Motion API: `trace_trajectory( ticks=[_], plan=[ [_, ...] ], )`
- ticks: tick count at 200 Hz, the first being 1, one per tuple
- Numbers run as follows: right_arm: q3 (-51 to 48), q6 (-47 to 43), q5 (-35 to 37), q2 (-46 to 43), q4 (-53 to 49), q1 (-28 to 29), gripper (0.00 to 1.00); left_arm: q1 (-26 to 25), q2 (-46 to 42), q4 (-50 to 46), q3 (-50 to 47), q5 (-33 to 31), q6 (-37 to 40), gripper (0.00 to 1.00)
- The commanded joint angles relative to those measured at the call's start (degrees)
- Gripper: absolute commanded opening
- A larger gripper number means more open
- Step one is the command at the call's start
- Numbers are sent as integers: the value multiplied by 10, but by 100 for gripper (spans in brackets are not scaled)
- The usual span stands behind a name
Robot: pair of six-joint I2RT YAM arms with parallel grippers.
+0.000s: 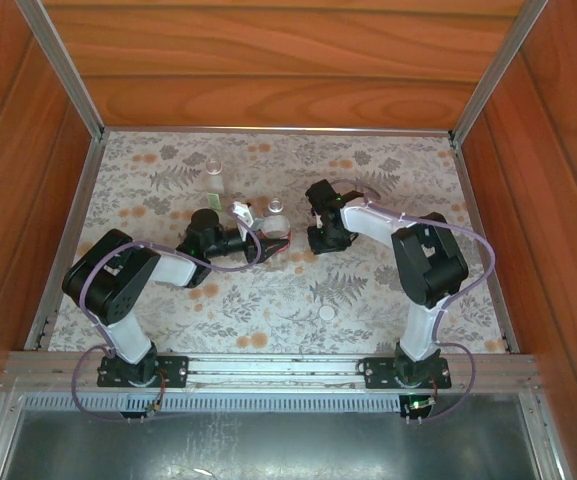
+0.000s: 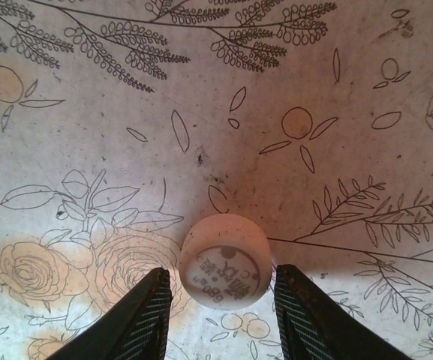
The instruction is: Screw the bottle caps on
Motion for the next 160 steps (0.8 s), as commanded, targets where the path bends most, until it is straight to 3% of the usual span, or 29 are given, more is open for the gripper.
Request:
trace_trajectory(
  ticks=[1, 160],
  plan=[
    [12, -2, -7, 4, -10, -5, 43, 2, 16, -7, 8, 20, -9, 69],
    [24, -4, -5, 17, -10, -7, 40, 2, 23, -6, 11, 33, -18, 69]
  ],
)
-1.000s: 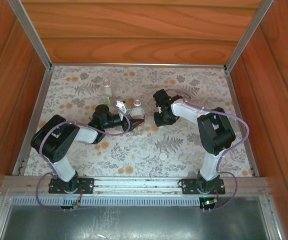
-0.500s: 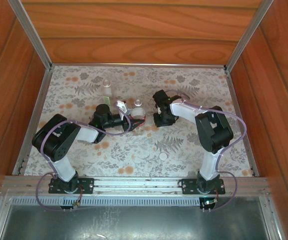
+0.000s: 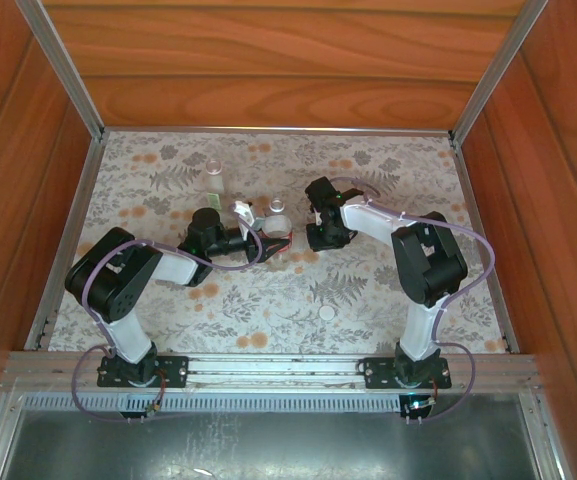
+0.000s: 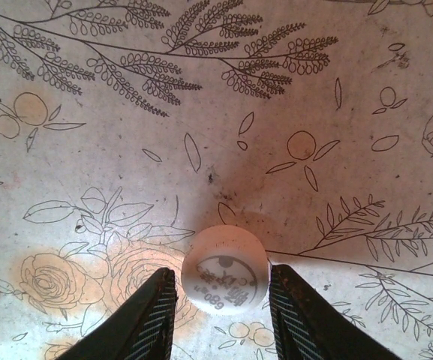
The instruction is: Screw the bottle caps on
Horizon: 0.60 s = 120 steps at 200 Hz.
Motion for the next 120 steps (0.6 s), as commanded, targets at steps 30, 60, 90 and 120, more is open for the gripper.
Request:
trace_trajectory(
  ticks=[30, 60, 90, 120],
  plan=[
    [11, -4, -5, 16, -9, -4, 40, 1, 12, -12, 2, 21, -12, 69],
    [12, -7, -6, 19, -8, -3, 40, 2, 12, -12, 2, 22, -14, 69],
    [13, -9, -8, 16, -9, -3, 36, 2, 12, -12, 3, 23, -15, 69],
    [13, -11, -9, 6, -13, -3, 35, 2, 15, -12, 4, 23, -15, 69]
  ],
)
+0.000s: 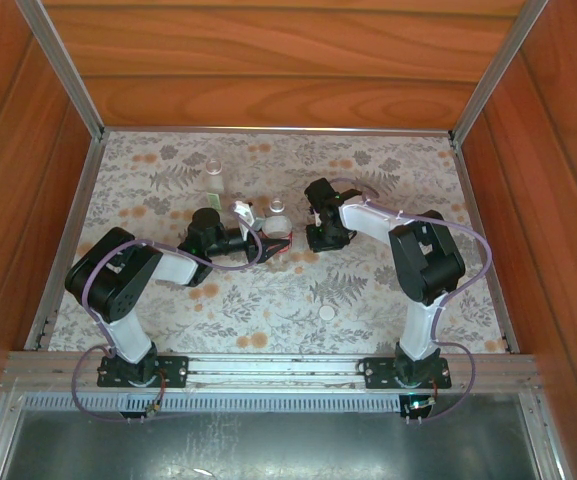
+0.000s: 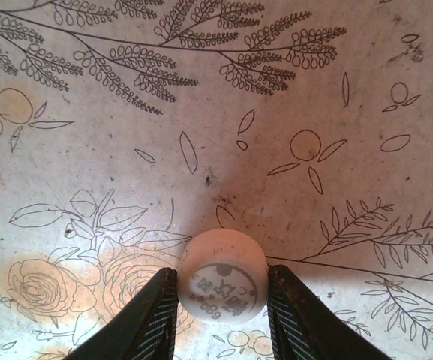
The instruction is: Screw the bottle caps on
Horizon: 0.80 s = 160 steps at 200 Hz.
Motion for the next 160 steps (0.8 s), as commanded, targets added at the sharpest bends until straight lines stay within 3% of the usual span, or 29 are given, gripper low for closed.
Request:
trace_trajectory(
  ticks=[1, 93, 160],
  plan=[
    [11, -6, -7, -5, -13, -4, 35, 2, 15, -12, 4, 15, -10, 69],
    [15, -32, -17, -73, -73, -2, 33, 2, 26, -12, 10, 25, -6, 69],
    [88, -62, -55, -132, -171, 5, 33, 0, 34, -12, 14, 31, 1, 69]
  ],
)
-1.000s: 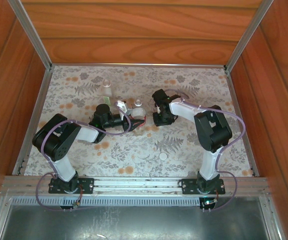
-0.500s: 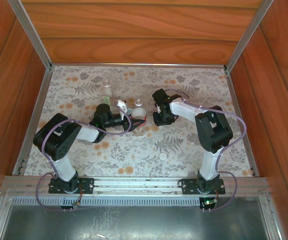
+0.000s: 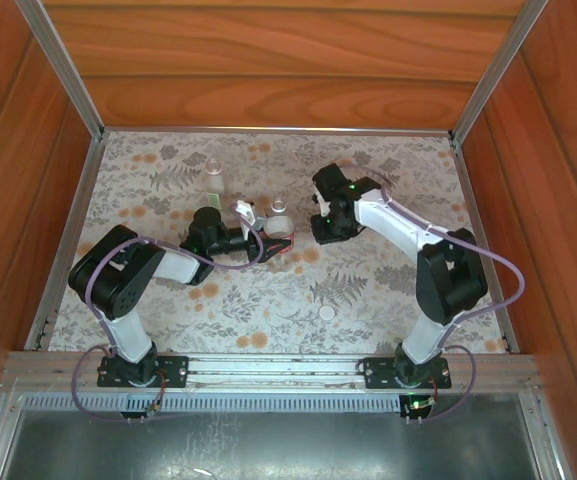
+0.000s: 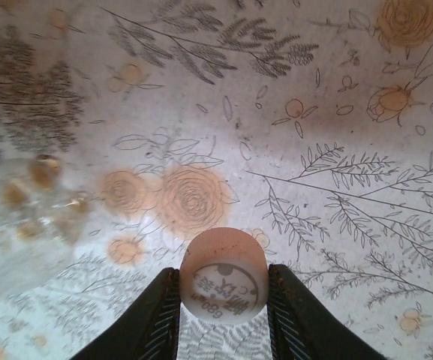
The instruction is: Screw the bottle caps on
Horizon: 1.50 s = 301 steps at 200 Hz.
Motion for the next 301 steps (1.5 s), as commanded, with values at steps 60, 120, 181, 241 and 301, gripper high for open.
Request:
trace_trajectory(
  ticks=[60, 120, 181, 241, 301],
  plan=[
    [154, -33, -99, -58, -132, 11, 33, 1, 22, -22, 6, 20, 18, 69],
    [250, -34, -141, -58, -167, 20, 32, 1, 34, -21, 15, 30, 23, 69],
    [373, -60, -128, 8, -225, 55, 32, 1, 34, -21, 14, 34, 30, 69],
    [489, -90, -90, 86, -300, 91, 33, 1, 37, -21, 16, 37, 39, 69],
    [534, -97, -72, 107, -344, 104, 33, 1, 38, -22, 13, 35, 43, 68]
  ],
)
